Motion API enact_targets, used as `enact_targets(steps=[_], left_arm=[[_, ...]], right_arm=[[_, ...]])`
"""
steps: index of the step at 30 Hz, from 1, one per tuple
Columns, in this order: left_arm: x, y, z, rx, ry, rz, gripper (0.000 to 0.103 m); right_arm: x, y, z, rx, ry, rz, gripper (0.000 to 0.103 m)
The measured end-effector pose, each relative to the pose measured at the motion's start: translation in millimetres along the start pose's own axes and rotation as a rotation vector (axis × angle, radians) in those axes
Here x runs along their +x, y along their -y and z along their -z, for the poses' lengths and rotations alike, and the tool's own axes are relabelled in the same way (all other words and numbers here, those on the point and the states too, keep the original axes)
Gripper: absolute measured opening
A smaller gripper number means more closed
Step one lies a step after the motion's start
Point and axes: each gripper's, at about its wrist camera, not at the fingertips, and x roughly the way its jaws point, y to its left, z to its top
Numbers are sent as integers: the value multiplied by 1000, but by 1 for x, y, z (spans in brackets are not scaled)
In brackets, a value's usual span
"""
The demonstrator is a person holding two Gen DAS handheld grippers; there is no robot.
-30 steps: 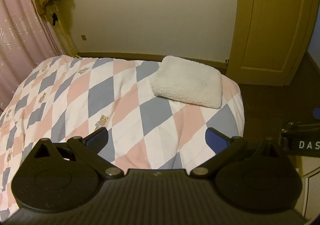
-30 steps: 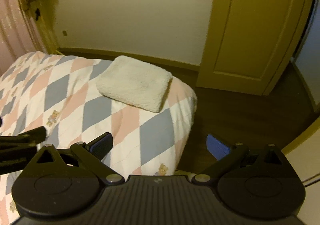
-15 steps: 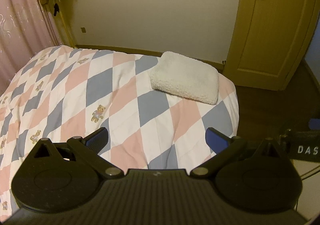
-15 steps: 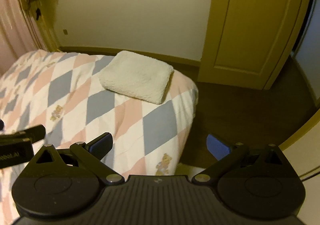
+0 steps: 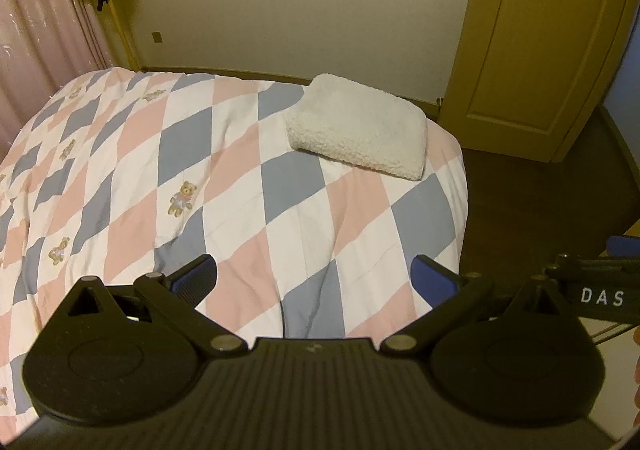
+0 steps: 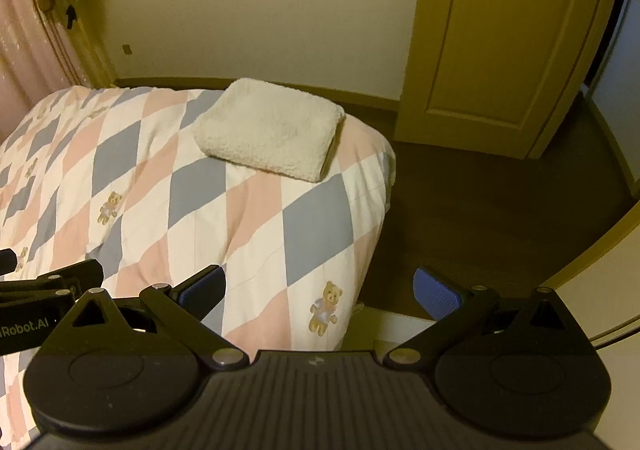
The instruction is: Fold clothes
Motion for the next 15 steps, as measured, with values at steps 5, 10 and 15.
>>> enact_targets(steps=[5, 10, 15], left_arm=[[5, 2, -4, -1, -3, -12, 102], [12, 3, -10, -4, -8, -27, 102], [23, 5, -18, -10, -22, -43, 102]], right_arm=[[4, -1, -4, -16, 9, -4, 103], [13, 0, -12, -23, 3, -15, 103], [26, 1, -20, -31, -13, -22, 103]])
